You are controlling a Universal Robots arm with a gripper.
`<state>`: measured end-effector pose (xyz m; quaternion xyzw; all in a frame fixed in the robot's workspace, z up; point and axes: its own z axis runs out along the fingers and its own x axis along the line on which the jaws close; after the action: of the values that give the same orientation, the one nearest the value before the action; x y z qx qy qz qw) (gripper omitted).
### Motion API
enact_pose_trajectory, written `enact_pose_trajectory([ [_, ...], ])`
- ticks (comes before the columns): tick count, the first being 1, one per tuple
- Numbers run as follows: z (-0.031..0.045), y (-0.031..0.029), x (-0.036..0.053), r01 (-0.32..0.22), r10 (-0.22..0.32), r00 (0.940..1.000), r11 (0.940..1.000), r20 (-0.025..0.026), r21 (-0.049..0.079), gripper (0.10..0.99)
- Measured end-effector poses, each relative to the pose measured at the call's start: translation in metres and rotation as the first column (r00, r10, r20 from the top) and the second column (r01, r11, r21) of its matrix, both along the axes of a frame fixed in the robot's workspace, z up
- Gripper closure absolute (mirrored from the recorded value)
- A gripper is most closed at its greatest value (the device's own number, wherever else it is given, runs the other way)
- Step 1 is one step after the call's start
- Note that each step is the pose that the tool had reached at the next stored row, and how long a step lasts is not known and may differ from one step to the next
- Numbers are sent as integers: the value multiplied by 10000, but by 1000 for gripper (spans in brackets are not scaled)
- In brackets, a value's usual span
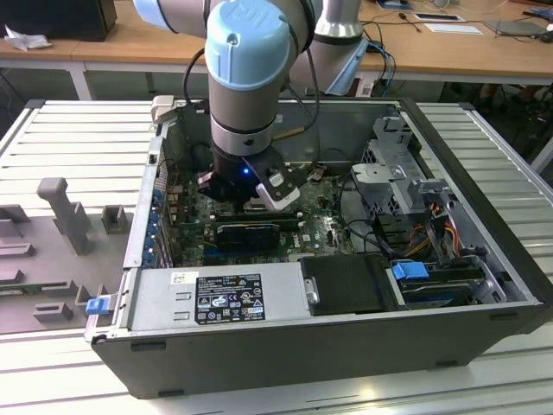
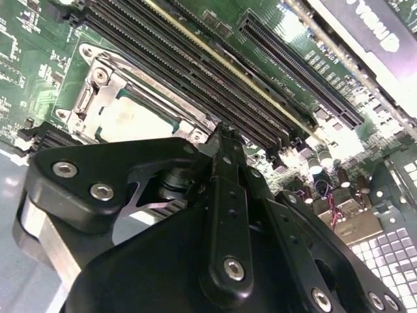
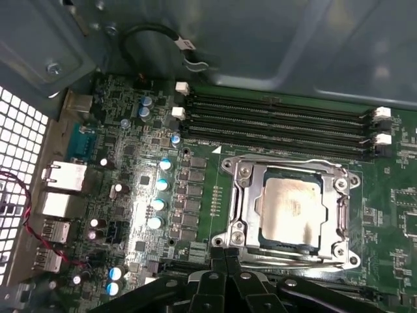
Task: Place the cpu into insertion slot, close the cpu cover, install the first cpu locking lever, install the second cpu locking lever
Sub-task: 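Install the second cpu locking lever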
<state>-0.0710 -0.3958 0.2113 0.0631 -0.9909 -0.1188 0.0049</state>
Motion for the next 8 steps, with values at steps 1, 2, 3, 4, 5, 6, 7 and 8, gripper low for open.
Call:
enact_pose_trajectory([
  [1, -5, -22, -1, 2, -2, 10000, 9999, 0, 143, 980],
  [2, -9, -49, -1, 3, -3, 10000, 9996, 0, 283, 980],
  [3, -13, -65, -1, 3, -3, 10000, 9993, 0, 361, 980],
  [4, -17, -85, -1, 2, -2, 10000, 9989, -1, 460, 980],
  [5, -22, -96, -1, 2, -2, 10000, 9986, -1, 525, 980],
  [6, -30, -98, -1, 3, -3, 10000, 9984, -1, 570, 980],
  [7, -38, -98, -1, 4, -4, 10000, 9982, -1, 607, 980],
  [8, -46, -98, -1, 4, -4, 10000, 9979, -1, 645, 980],
])
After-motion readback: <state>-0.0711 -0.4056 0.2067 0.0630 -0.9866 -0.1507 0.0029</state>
